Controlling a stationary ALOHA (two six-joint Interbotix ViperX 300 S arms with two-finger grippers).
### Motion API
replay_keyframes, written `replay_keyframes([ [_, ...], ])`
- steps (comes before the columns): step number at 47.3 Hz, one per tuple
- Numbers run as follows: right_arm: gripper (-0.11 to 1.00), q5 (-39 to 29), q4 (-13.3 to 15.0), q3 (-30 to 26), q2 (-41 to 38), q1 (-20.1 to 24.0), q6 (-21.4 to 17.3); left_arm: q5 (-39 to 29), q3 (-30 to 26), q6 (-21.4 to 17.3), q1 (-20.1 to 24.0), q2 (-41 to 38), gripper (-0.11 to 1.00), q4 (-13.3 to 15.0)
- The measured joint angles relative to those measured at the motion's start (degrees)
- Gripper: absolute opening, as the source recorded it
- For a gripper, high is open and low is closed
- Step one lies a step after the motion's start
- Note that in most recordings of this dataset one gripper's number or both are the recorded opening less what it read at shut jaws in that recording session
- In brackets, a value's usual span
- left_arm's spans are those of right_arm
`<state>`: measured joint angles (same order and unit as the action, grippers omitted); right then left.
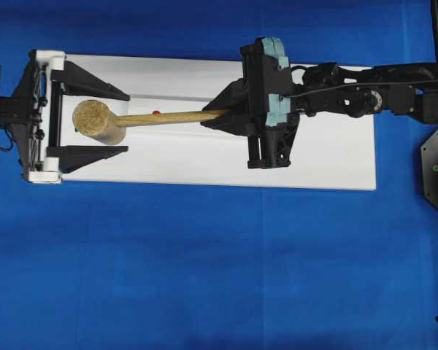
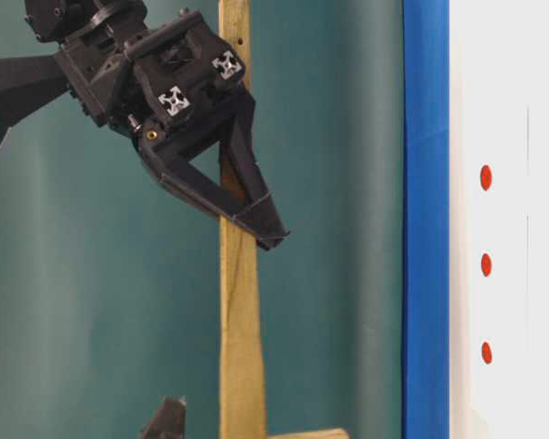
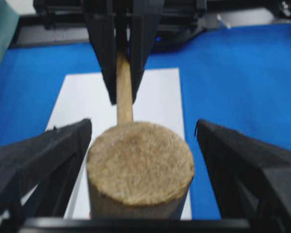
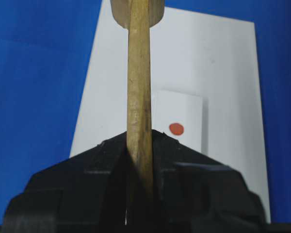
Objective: Hit the mark with a hammer.
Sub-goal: 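Open the left gripper and pull it back from the mallet head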
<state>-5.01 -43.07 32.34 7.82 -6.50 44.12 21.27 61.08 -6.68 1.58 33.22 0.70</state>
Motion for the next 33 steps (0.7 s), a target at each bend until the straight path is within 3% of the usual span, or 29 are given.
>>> replay_keyframes([
  [11,0.01,-0.1,-0.6,2.5,1.9,0.0,0.0,-5.1,3.6,0.0,0.1,9.1,0.86,-0.1],
  [26,0.01,-0.2,-1.7,6.5,6.0,0.0,0.0,-19.2,7.2,0.1,0.1,24.3,0.86,0.0],
  [33,0.01,-0.2,-2.2,7.0,6.3,0.0,0.0,-22.0,7.8,0.1,0.1,27.3,0.85,0.0],
])
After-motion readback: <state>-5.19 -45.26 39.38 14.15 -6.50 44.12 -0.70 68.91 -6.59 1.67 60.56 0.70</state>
